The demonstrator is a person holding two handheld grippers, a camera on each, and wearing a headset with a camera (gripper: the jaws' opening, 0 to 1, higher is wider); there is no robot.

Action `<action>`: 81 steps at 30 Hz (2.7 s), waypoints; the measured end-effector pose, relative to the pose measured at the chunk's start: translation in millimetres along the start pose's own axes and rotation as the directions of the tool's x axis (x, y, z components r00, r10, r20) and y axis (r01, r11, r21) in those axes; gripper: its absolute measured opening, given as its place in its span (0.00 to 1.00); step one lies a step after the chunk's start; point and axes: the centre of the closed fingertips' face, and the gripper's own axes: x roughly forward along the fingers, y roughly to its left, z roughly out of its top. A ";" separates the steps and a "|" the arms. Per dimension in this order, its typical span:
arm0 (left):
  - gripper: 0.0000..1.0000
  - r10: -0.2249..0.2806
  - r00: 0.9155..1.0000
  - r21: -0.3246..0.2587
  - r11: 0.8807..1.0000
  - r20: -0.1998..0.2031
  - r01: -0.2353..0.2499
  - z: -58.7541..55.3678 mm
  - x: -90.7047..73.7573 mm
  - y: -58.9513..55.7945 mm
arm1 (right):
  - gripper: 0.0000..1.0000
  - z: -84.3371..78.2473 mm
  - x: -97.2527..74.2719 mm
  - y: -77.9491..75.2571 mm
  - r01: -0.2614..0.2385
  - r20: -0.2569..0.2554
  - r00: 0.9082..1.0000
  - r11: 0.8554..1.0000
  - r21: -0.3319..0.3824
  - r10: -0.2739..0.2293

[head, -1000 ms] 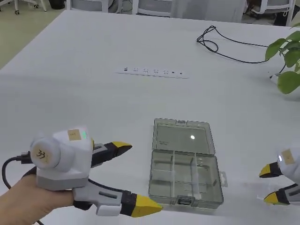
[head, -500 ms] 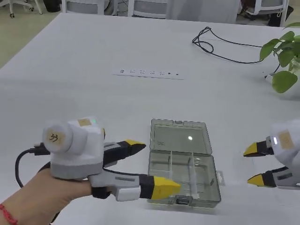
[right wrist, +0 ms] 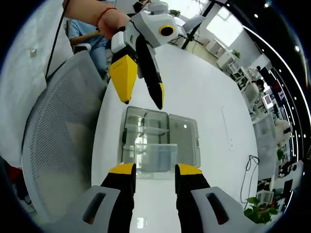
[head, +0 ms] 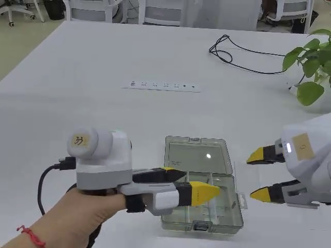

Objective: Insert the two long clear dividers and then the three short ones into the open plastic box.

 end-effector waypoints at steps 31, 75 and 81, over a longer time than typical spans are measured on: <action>0.00 -0.099 0.995 -0.176 0.980 -0.013 0.095 -9.0 23.1 -24.6 | 0.33 38.4 -5.1 13.5 0.021 -0.002 1.000 0.999 -0.030 -0.021; 0.00 -0.260 0.951 0.451 0.838 -0.164 0.307 -28.7 1.7 -57.8 | 0.11 62.2 -34.8 30.7 -0.455 0.330 0.863 0.873 0.175 0.383; 0.00 -0.275 0.947 0.458 0.829 -0.164 0.320 -29.0 0.5 -60.8 | 0.08 64.2 -32.0 43.7 -0.512 0.330 0.833 0.845 0.153 0.445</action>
